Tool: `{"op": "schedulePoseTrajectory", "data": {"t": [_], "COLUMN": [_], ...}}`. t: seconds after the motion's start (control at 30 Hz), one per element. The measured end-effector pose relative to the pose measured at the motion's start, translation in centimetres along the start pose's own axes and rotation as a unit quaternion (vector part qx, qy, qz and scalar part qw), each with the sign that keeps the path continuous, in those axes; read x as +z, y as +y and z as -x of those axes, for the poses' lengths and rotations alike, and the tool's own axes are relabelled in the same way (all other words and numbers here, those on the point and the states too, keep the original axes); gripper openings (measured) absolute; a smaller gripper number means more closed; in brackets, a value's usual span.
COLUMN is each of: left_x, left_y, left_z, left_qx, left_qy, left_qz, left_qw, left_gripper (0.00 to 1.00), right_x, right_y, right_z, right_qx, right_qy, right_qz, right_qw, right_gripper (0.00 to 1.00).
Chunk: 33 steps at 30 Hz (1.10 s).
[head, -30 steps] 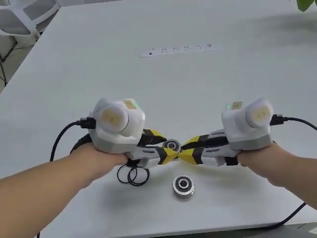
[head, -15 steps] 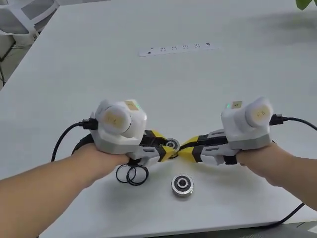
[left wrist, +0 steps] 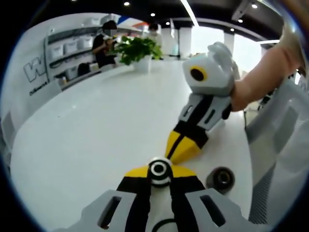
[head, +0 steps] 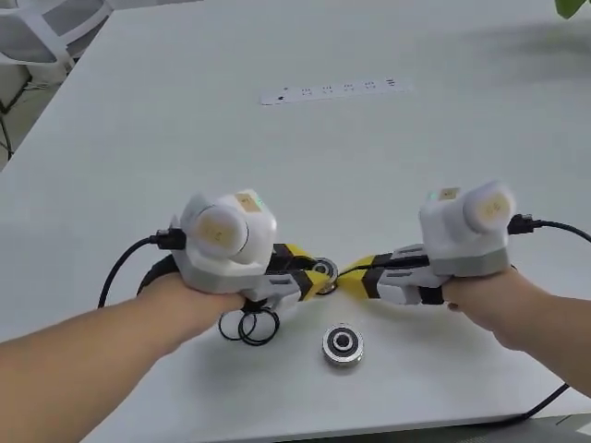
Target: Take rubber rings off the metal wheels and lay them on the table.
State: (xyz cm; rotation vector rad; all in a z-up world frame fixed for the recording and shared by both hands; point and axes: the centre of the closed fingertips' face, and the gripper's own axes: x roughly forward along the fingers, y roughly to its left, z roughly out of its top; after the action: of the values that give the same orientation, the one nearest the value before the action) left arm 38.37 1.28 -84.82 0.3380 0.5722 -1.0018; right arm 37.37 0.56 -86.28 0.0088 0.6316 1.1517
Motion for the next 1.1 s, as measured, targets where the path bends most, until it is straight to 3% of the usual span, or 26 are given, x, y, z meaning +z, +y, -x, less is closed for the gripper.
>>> {"op": "schedulePoseTrajectory", "data": {"t": [0.23,0.33,0.47,0.53,0.6,0.7,0.97,1.1], "left_x": [0.0,0.0,0.0,0.0,0.0,0.0,-0.1,-0.1], "left_y": [0.0,0.0,0.0,0.0,-0.1,-0.2,-0.3,-0.3], "left_z": [0.0,0.0,-0.1,0.0,0.0,0.0,-0.1,-0.1], "left_qx": [0.005,0.008,0.008,0.008,0.010,0.011,0.024,0.027], "left_qy": [0.004,0.004,0.006,0.007,0.008,0.011,0.014,0.015], "left_qz": [-0.011,-0.011,-0.014,-0.014,-0.014,-0.016,-0.016,-0.013], "left_qw": [0.9999,0.9999,0.9999,0.9998,0.9998,0.9998,0.9995,0.9994], "left_gripper": [0.13,0.13,0.13,0.13,0.13,0.13,0.13,0.13], "right_x": [0.1,0.2,0.3,0.6,1.4,1.3,1.4,1.5], "right_y": [-0.9,-0.9,-0.6,-0.4,-0.4,-0.3,0.1,0.2], "right_z": [0.3,0.4,0.6,0.8,1.1,1.1,1.0,1.1], "right_qx": [0.007,0.010,0.013,0.016,0.022,0.019,0.022,0.022], "right_qy": [-0.014,-0.027,-0.038,-0.048,-0.070,-0.063,-0.071,-0.069], "right_qz": [-0.078,-0.118,-0.137,-0.154,-0.183,-0.174,-0.203,-0.205], "right_qw": [0.9968,0.9926,0.9897,0.9867,0.9805,0.9825,0.9763,0.9761], "right_gripper": [0.00,0.00,0.00,0.00,0.00,0.00,0.00,0.00]}}
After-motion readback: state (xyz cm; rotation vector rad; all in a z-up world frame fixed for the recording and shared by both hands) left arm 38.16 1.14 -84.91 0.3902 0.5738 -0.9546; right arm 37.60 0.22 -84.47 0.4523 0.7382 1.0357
